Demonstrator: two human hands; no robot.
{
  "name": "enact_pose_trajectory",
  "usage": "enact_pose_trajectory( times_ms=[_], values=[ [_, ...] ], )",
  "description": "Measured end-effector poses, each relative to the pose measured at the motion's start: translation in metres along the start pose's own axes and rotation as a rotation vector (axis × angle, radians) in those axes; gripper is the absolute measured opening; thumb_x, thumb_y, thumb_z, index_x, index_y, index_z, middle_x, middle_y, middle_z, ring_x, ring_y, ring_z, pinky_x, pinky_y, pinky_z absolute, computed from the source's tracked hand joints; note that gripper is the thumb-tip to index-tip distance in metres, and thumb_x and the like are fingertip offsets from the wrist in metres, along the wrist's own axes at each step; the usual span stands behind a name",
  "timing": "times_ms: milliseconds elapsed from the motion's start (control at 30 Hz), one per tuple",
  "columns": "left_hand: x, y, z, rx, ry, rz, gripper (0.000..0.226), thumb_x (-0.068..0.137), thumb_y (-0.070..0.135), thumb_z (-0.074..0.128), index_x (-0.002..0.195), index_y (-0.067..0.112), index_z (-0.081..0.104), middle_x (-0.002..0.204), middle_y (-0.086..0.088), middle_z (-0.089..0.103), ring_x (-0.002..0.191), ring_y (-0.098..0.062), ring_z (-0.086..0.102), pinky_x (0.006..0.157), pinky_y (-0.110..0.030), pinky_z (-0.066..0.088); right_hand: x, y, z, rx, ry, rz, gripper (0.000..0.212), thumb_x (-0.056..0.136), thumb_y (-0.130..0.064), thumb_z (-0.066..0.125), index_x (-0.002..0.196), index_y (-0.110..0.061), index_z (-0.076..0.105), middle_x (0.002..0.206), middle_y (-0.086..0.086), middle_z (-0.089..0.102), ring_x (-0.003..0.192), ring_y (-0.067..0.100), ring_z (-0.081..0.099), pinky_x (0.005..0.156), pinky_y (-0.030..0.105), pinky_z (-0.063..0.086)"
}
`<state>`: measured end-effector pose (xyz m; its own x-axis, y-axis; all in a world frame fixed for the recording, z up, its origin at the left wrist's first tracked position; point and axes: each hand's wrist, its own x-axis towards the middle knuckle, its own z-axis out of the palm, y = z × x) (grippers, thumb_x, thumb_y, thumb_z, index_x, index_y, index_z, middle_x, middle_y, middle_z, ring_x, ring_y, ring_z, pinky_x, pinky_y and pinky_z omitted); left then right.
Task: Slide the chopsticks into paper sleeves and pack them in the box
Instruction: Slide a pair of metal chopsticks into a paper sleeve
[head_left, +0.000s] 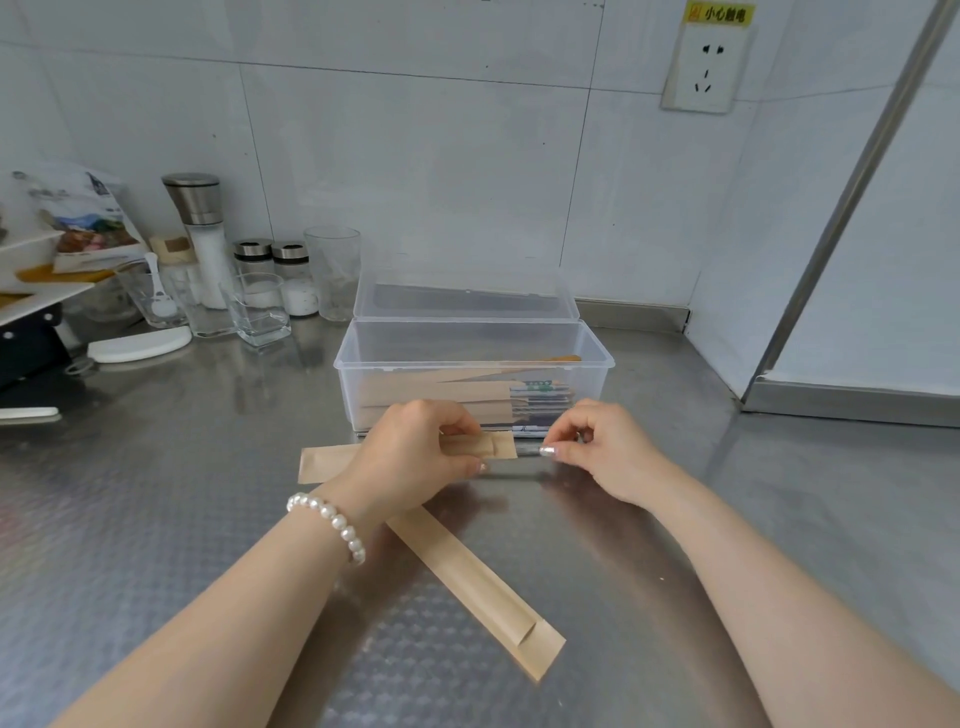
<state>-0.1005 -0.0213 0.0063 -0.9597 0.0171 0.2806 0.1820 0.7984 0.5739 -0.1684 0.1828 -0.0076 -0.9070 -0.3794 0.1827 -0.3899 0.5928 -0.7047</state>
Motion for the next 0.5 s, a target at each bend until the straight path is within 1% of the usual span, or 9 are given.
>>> enact_pose_trajectory(
  times_ms=[100, 133, 167, 233, 300, 367, 433, 500],
  values=[
    [0.001, 0.000, 0.000, -0.043, 0.032, -0.007, 0.024, 0.067, 0.027, 0.079, 0.088, 0.025, 0.067, 0.085, 0.009, 0.067, 0.087, -0.010, 0.060, 0.081, -0.027, 0.048, -0.001, -0.005, -0.013, 0.254, 0.116, 0.006, 0.023, 0.082, 0.001, 0.064, 0.068, -0.017, 0.060, 0.059, -0.007, 0.055, 0.047, -0.003, 0.046, 0.052, 0.007, 0.036],
    [0.001, -0.001, 0.000, -0.057, 0.043, -0.005, 0.023, 0.067, 0.026, 0.079, 0.087, 0.026, 0.067, 0.084, 0.009, 0.067, 0.087, -0.011, 0.061, 0.081, -0.029, 0.049, -0.001, -0.006, -0.019, 0.366, 0.164, 0.011, 0.022, 0.084, 0.002, 0.061, 0.069, -0.015, 0.060, 0.054, -0.006, 0.058, 0.044, -0.002, 0.047, 0.050, 0.008, 0.036],
    [0.002, -0.001, 0.000, -0.067, 0.049, -0.003, 0.023, 0.066, 0.026, 0.079, 0.085, 0.026, 0.067, 0.083, 0.009, 0.067, 0.086, -0.012, 0.061, 0.081, -0.030, 0.050, -0.001, -0.005, -0.024, 0.489, 0.212, 0.017, 0.021, 0.086, 0.002, 0.059, 0.071, -0.013, 0.060, 0.050, -0.005, 0.059, 0.042, 0.000, 0.046, 0.047, 0.012, 0.037],
    [0.002, -0.002, 0.000, -0.071, 0.053, 0.003, 0.022, 0.066, 0.025, 0.079, 0.084, 0.027, 0.067, 0.082, 0.009, 0.067, 0.085, -0.012, 0.061, 0.080, -0.032, 0.050, 0.001, -0.003, -0.033, 0.767, 0.307, 0.040, 0.018, 0.089, -0.002, 0.054, 0.073, -0.010, 0.058, 0.047, -0.003, 0.057, 0.042, 0.006, 0.044, 0.044, 0.016, 0.036],
    [0.002, -0.002, 0.000, -0.067, 0.058, 0.008, 0.023, 0.066, 0.025, 0.079, 0.085, 0.026, 0.067, 0.081, 0.010, 0.066, 0.084, -0.012, 0.060, 0.079, -0.030, 0.049, 0.003, 0.002, -0.040, 0.996, 0.419, 0.092, 0.020, 0.093, -0.012, 0.050, 0.074, -0.010, 0.055, 0.045, -0.004, 0.052, 0.041, 0.008, 0.040, 0.041, 0.018, 0.032],
    [0.002, -0.002, 0.000, -0.065, 0.063, 0.009, 0.023, 0.066, 0.025, 0.079, 0.086, 0.026, 0.067, 0.079, 0.013, 0.064, 0.082, -0.011, 0.059, 0.077, -0.027, 0.048, 0.005, 0.007, -0.048, 1.097, 0.547, 0.156, 0.027, 0.097, -0.022, 0.045, 0.073, -0.012, 0.050, 0.041, -0.004, 0.045, 0.037, 0.008, 0.033, 0.039, 0.016, 0.025],
    [0.002, -0.002, 0.000, -0.065, 0.063, 0.011, 0.024, 0.066, 0.025, 0.079, 0.087, 0.026, 0.067, 0.078, 0.014, 0.062, 0.081, -0.010, 0.057, 0.076, -0.025, 0.046, 0.005, 0.014, -0.057, 1.112, 0.688, 0.207, 0.031, 0.099, -0.029, 0.040, 0.072, -0.014, 0.045, 0.035, -0.004, 0.039, 0.032, 0.009, 0.026, 0.037, 0.015, 0.019],
    [0.002, -0.003, 0.000, -0.061, 0.063, 0.013, 0.024, 0.066, 0.026, 0.079, 0.087, 0.026, 0.067, 0.080, 0.012, 0.063, 0.081, -0.010, 0.057, 0.077, -0.025, 0.045, 0.003, 0.020, -0.065, 1.115, 0.823, 0.249, 0.033, 0.099, -0.032, 0.037, 0.071, -0.015, 0.042, 0.031, -0.005, 0.034, 0.027, 0.009, 0.022, 0.035, 0.014, 0.015]
  ],
)
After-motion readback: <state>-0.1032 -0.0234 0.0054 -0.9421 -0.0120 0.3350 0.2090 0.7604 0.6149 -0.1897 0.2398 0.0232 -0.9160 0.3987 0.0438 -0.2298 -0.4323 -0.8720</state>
